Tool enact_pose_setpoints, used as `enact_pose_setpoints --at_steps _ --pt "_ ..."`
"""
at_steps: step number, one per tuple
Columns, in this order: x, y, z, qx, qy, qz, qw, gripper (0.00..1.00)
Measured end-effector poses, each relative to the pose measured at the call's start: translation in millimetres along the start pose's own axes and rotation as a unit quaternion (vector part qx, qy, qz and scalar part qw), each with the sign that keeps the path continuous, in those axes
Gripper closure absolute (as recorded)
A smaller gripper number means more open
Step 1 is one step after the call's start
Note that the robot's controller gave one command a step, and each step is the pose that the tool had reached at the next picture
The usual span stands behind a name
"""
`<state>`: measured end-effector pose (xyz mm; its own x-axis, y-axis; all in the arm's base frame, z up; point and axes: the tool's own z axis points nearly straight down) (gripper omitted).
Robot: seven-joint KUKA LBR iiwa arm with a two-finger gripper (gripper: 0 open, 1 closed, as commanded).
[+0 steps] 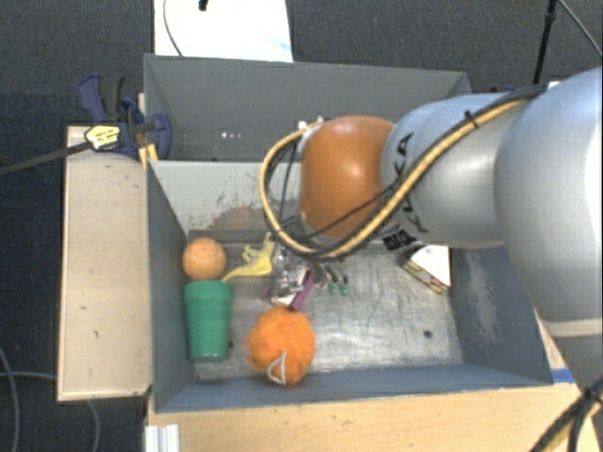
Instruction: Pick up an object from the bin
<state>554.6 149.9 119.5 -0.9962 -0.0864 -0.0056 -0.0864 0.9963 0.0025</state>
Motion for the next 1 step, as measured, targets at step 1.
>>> enact_pose_setpoints --at_steps 1 --pt "13.1 -16.4 -40.1 0.002 0.0062 0.039 0.9992 1.0"
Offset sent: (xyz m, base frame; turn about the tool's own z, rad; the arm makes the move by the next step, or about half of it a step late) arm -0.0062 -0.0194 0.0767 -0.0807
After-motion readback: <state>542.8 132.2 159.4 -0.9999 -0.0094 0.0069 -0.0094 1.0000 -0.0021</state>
